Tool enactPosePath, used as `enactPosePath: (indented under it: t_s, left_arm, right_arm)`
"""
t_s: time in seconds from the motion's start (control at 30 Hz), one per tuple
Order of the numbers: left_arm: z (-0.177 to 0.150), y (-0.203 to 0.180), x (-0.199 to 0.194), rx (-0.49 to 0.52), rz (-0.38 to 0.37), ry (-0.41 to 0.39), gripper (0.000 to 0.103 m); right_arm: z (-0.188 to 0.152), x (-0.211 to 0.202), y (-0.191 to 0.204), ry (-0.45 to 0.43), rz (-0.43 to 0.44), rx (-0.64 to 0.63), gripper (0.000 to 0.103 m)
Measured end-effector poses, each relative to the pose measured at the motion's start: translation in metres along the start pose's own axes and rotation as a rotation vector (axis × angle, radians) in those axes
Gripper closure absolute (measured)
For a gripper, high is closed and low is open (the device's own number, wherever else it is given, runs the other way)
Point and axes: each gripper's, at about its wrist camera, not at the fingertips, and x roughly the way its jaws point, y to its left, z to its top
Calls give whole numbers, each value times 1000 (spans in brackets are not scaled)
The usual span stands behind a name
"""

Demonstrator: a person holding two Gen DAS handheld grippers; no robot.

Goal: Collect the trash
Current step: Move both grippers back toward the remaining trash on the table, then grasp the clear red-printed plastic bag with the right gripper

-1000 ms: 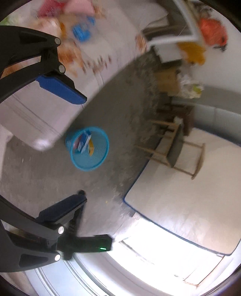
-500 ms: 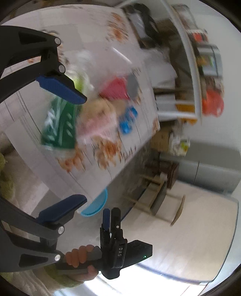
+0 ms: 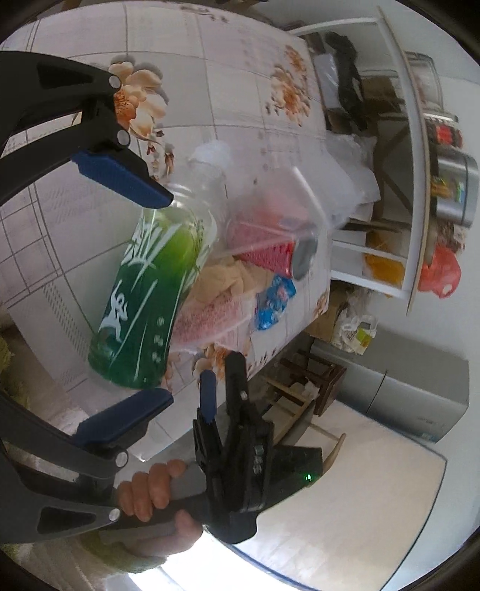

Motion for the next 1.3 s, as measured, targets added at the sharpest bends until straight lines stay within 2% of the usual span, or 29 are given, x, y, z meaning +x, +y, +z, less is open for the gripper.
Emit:
enactPosePath:
  t_s: [0.17,0.3,0.47,0.6,0.7,1.07,1.3]
  left_arm:
    - [1,13,2,-43,-15,-15,8]
    - [4,15,2,-39,-37,-30,11]
    - [4,11,4,-4,-42,-35,18]
    - [2,5,4,20,-44,-38,22]
    - [1,2,3,32,-52,-40,24]
    - [-6,5,12,24,-44,4,26]
    - [-11,7,10,31,-20,14,26]
  right_arm:
    - [6,17,9,25,-83,-14,34]
    - [7,28,18,40,-147,-56,36]
    - [7,44,20,68,-185,-69,50]
    - [5,42,15,67,-187,-66,68]
    - [3,36,10,58,-182,-64,73]
    - [-1,6,-12,2,-206,-44,73]
    - [-10,-12,-18,-7,-241,-93,72]
